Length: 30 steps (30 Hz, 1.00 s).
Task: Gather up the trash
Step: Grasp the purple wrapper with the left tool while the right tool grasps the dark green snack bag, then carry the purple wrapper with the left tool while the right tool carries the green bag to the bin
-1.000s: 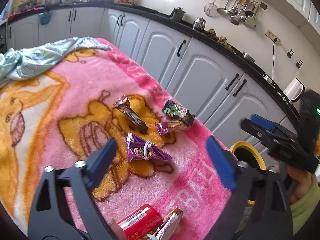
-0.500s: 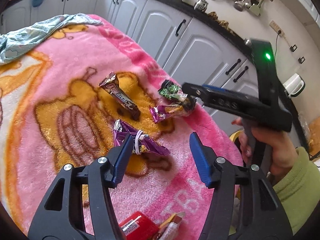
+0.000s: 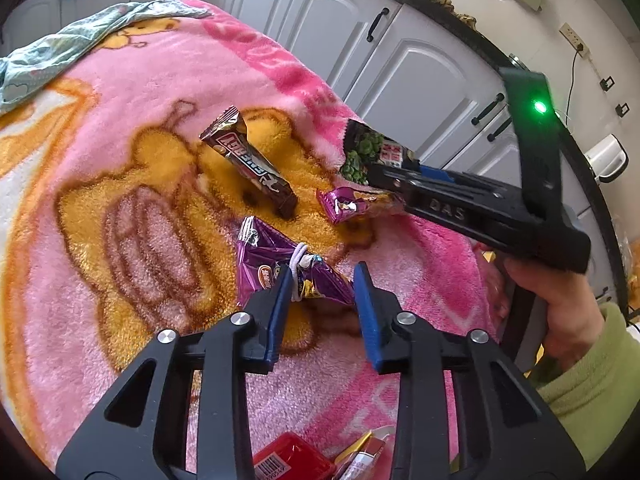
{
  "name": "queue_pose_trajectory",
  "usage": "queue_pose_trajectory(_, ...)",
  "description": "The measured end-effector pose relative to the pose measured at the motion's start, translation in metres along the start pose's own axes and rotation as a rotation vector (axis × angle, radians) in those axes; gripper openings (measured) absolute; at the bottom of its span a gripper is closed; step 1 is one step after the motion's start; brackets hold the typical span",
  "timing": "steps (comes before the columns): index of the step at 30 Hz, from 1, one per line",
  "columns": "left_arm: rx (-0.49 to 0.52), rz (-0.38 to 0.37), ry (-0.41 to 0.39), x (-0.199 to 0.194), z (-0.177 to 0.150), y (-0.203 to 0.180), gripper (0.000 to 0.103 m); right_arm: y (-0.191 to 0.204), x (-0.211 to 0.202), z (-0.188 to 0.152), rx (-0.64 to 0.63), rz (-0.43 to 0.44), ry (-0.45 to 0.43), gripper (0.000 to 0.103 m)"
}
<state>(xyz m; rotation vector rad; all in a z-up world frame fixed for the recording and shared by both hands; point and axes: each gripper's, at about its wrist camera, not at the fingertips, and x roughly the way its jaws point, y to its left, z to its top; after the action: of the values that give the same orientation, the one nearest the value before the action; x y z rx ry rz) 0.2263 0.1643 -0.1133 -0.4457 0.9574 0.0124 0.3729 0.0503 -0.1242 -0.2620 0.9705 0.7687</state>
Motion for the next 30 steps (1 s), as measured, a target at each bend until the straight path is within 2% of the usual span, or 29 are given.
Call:
queue_pose_trajectory(1, 0.002, -0.008, 0.0, 0.0, 0.0, 0.0, 0.017, 0.0, -0.003, -0.002, 0.004, 0.006, -0.005, 0.038)
queue_pose_trajectory(2, 0.001, -0.011, -0.002, -0.001, 0.0, 0.0, 0.017, -0.001, -0.007, -0.006, 0.008, 0.019, -0.009, 0.028)
queue_pose_trajectory(5, 0.002, -0.022, -0.006, -0.003, -0.001, 0.0, 0.016, -0.001, -0.017, -0.015, 0.026, 0.048, -0.016, 0.01)
queue_pose_trajectory(18, 0.089, -0.072, -0.1, -0.047, -0.016, -0.031, 0.014, -0.015, -0.088, -0.069, 0.13, 0.117, -0.095, 0.009)
queue_pose_trajectory(22, 0.116, -0.09, -0.122, -0.057, -0.02, -0.043, 0.014, -0.015, -0.113, -0.082, 0.14, 0.136, -0.111, 0.009)
queue_pose_trajectory(30, 0.177, -0.118, -0.164, -0.078, -0.026, -0.073, 0.013, -0.008, -0.172, -0.105, 0.119, 0.142, -0.199, 0.009)
